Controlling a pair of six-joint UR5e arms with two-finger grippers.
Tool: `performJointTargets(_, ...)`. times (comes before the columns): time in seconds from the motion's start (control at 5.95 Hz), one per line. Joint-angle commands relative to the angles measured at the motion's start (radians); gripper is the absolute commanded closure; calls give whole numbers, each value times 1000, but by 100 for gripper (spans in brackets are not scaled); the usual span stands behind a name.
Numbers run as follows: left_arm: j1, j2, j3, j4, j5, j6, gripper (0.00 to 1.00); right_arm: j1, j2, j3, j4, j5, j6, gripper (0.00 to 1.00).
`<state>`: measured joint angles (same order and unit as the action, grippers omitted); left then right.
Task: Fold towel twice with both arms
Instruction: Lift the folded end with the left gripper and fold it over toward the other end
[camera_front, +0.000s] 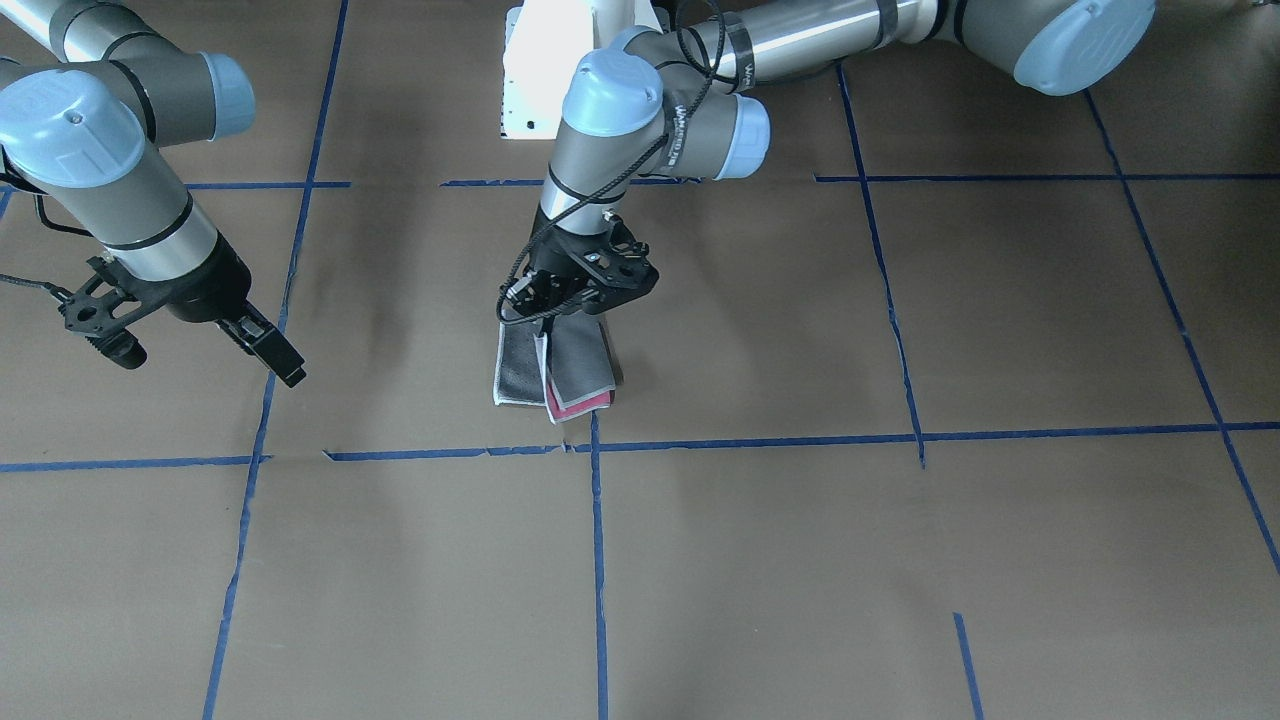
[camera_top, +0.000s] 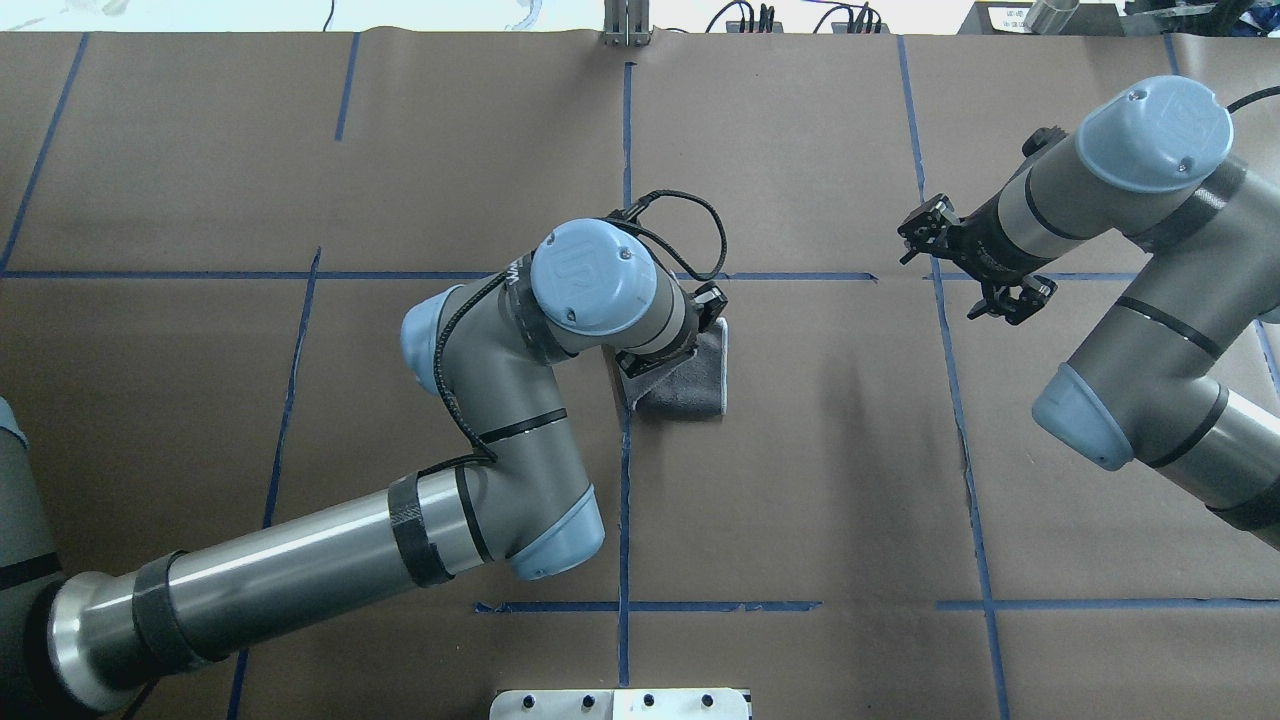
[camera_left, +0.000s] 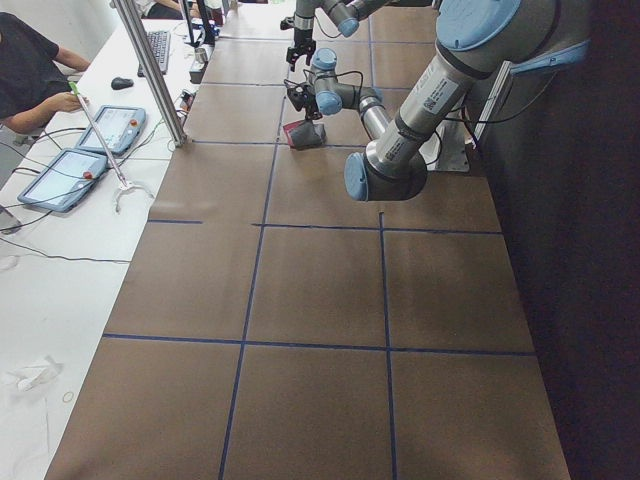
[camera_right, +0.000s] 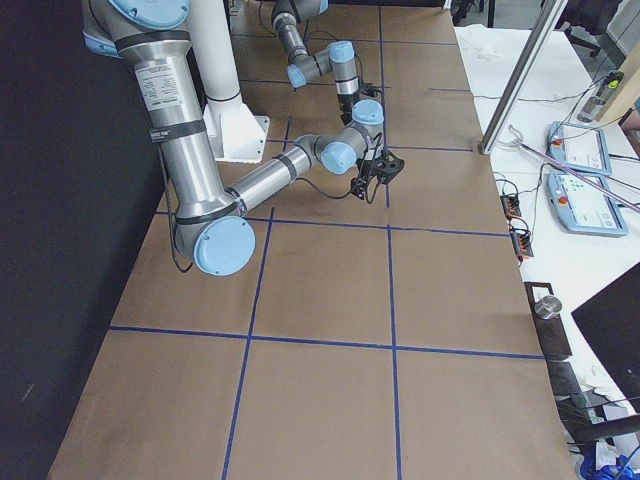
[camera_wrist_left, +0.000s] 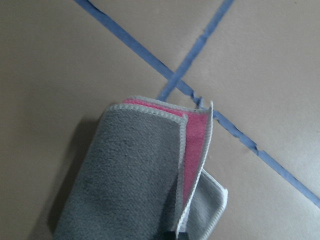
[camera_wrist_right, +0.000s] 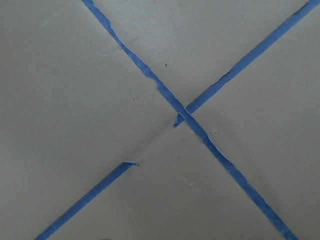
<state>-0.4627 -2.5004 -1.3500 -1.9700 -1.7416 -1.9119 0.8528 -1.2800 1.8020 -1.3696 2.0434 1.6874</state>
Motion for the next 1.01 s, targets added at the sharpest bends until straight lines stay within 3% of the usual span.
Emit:
performJointTargets(0.0, 65, -25, 45, -30, 55, 87, 61, 5, -1, 8, -2, 0, 0, 0)
performJointTargets(0.17, 70, -8, 35, -30, 54, 211, 1, 6, -4, 17, -2, 0, 0, 0)
performJointTargets(0.5, 37, -6, -55, -26, 37, 218, 0, 5, -4, 20, -2, 0, 0, 0)
performJointTargets(0.84, -66, 102, -200, -17, -88, 240, 0, 72, -28, 27, -2, 79, -68, 0)
